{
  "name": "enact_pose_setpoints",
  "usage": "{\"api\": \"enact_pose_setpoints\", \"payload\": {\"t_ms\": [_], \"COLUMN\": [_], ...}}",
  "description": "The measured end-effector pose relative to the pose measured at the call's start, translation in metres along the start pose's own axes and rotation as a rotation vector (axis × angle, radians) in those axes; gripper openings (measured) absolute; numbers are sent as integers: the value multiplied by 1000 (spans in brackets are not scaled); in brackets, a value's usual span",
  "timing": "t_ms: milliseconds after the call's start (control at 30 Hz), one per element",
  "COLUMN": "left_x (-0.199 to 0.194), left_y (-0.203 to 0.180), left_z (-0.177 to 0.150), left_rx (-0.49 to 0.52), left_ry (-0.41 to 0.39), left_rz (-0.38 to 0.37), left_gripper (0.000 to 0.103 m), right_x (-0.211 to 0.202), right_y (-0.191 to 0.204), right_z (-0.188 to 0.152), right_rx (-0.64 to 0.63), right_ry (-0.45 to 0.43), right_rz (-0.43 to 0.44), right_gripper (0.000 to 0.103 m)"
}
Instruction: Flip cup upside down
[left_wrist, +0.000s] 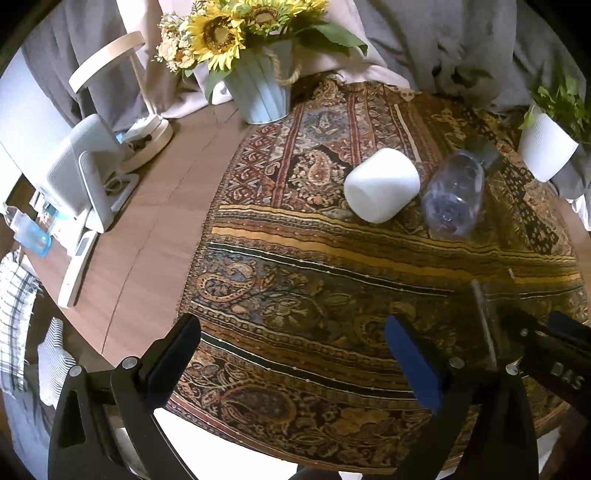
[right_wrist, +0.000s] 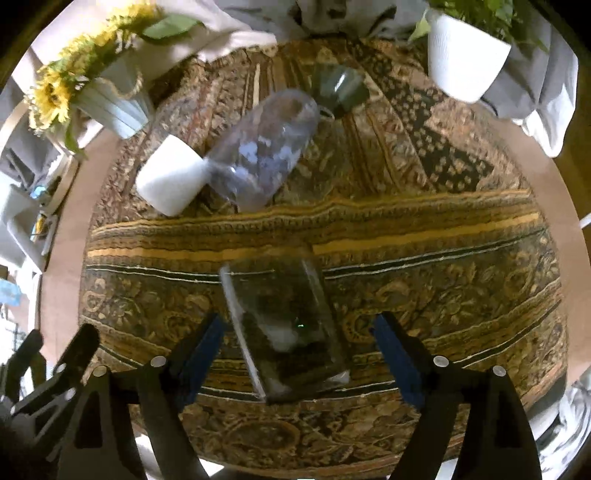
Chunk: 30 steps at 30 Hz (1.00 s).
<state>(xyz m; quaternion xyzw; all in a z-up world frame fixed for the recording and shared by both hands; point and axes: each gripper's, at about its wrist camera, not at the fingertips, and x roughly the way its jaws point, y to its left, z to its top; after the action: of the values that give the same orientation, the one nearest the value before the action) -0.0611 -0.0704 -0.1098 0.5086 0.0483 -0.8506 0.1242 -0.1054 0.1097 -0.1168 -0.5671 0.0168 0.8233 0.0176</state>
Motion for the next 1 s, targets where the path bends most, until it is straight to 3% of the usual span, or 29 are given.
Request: {"api": "enact_pose_setpoints", "payload": {"t_ms": [367, 667, 1000], "left_x": [-38, -36, -12], "left_y": [-55, -116, -151], "left_z": [-6, -21, -35], "left_rx": [32, 54, 22], "left_ry": [-16, 2, 34], "left_rz": [-102, -151, -181], "left_gripper": [102, 102, 101], "right_x": [-64, -57, -42], "right_y": [-60, -116, -154], "right_z": [2, -7, -12], "right_rx": [47, 25, 13], "right_ry": [-105, -80, -62], "right_rz": [-11, -27, -49], "right_gripper": [84, 84, 84]}}
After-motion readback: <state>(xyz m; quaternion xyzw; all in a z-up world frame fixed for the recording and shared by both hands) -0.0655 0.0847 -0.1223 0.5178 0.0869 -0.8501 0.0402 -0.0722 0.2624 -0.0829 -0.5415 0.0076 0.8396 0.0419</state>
